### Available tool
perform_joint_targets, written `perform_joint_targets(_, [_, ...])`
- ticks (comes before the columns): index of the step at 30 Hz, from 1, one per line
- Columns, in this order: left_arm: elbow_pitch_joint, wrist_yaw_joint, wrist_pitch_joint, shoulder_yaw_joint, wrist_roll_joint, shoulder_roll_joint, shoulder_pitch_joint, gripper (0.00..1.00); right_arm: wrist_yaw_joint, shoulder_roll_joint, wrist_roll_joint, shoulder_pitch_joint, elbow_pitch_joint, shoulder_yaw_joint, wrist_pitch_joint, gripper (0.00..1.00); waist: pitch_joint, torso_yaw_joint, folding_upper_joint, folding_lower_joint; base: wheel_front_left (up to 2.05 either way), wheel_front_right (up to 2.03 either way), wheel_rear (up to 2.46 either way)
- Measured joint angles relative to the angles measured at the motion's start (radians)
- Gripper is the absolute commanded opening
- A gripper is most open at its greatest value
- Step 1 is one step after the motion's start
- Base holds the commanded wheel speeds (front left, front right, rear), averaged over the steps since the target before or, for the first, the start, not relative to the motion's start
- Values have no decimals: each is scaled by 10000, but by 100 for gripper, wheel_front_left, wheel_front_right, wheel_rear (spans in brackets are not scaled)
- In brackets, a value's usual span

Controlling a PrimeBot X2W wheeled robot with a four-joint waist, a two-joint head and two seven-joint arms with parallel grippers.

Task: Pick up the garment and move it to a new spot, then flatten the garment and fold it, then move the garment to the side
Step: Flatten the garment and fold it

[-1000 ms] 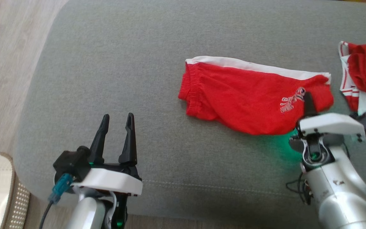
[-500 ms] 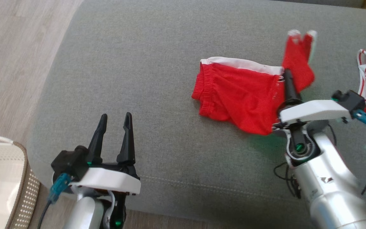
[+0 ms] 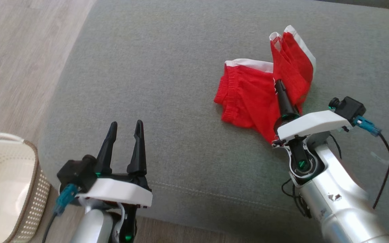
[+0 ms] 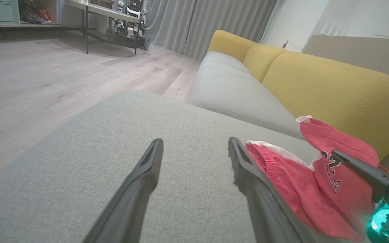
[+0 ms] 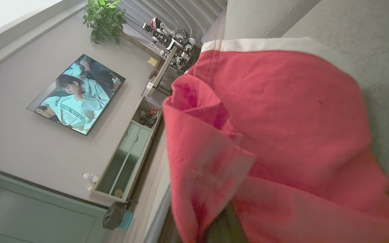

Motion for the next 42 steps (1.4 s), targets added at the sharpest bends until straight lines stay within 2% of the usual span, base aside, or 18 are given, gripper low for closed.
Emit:
perform_joint_targets(12, [-2,54,0,-109,-73,0,-6,100,0,-8,-140,-371,629,892,0,0,238,562,0,0,0,0,0])
perform_joint_targets(13, [0,90,0,-113,-75,0,-6,100,0,-12,-132,-404,832,1062,0,29,246,635,0,0,0,0,0])
perform_joint_targets(14, [0,90,0,-111,-107,0,-6,100,0,-12,-134,-404,941,1127,0,87,253,669,0,0,0,0,0])
perform_joint_targets(15, [0,92,0,-111,-165,0,-6,100,0,-12,-130,-404,1026,1166,0,100,262,699,0,0,0,0,0])
perform_joint_targets(26, [44,94,0,-123,-174,0,-5,100,0,-31,-282,-409,1097,2349,0,100,127,794,0,0,0,0,0])
perform_joint_targets(29, [75,94,0,-117,-174,0,-4,100,0,-27,-25,-409,1290,3127,98,100,42,772,0,0,0,0,0])
perform_joint_targets(33, [105,94,0,-117,-173,2,5,100,0,-25,119,-408,1810,3676,309,100,-35,723,0,0,0,0,0])
perform_joint_targets(42, [105,94,0,-71,-173,0,9,100,0,-38,711,-833,1971,4422,368,100,-105,507,0,0,0,0,0])
